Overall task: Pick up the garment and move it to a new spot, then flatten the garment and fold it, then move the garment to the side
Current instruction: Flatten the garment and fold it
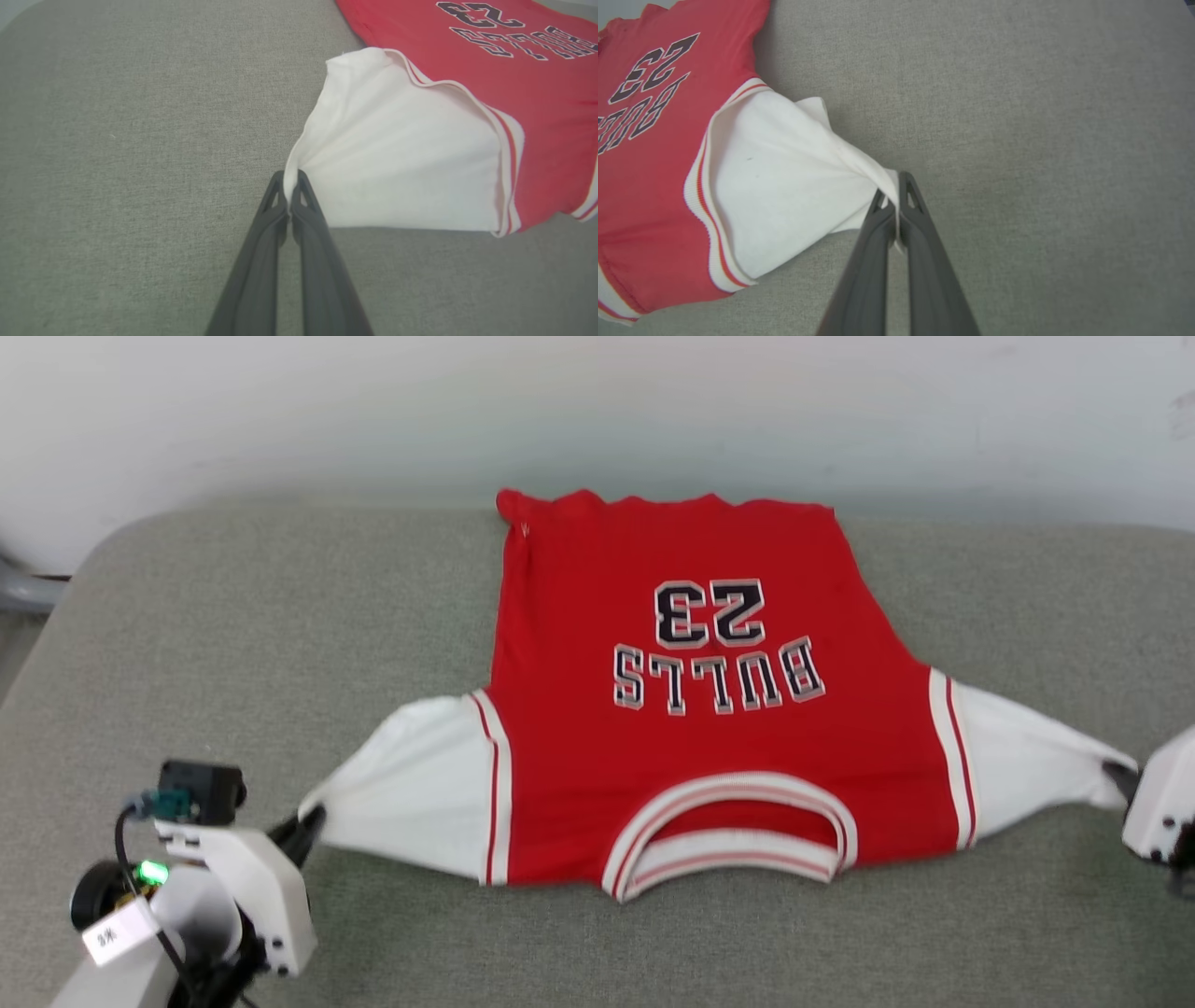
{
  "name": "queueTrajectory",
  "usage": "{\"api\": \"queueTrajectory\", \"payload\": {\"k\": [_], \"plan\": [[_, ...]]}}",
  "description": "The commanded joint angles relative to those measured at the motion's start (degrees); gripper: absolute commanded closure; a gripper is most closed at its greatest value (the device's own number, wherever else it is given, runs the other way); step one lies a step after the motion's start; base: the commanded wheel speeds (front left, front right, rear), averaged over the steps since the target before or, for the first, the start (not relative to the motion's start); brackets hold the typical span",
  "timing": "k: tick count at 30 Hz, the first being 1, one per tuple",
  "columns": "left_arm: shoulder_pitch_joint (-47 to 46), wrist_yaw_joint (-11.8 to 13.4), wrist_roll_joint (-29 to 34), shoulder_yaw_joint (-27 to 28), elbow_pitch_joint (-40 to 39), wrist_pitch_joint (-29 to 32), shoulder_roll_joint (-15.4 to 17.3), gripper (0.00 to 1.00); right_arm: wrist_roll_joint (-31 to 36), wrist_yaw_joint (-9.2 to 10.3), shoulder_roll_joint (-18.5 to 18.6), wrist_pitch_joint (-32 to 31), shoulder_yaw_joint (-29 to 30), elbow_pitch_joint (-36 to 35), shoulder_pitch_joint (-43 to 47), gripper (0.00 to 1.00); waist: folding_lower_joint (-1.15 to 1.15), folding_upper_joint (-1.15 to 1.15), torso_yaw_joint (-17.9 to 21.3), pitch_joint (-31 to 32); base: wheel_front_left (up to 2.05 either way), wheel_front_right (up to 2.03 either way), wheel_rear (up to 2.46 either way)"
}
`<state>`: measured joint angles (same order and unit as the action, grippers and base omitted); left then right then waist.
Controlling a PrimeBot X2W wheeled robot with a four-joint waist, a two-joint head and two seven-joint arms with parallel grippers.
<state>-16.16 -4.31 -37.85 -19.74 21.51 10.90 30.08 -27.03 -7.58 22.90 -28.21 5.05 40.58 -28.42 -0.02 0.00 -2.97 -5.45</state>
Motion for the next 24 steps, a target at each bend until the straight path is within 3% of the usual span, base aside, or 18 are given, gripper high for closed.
{"api": "queueTrajectory", "payload": {"k": [1, 14, 24], "plan": [[2.22, 0.98, -0.32, 0.14, -1.38, 1.18, 1.30, 1.00, -0.94, 0.16, 1.34, -1.16, 0.88, -0.97, 2.28, 1.00, 0.02, 0.00, -0.01, 1.45, 0.00, 0.00, 0.00], [19.60, 6.74, -5.41, -0.67, -20.46, 11.84, 4.78, 1.00, -4.72, 0.14, 0.75, -19.94, 9.01, -14.24, 21.78, 1.00, 0.02, 0.00, 0.07, 5.17, 0.00, 0.00, 0.00], [21.63, 7.80, -6.21, -1.39, -26.57, 13.85, 5.08, 1.00, -0.74, 0.14, -3.26, -27.49, 15.53, -25.02, 27.80, 1.00, 0.02, 0.00, -0.07, 3.57, 0.00, 0.00, 0.00]]}}
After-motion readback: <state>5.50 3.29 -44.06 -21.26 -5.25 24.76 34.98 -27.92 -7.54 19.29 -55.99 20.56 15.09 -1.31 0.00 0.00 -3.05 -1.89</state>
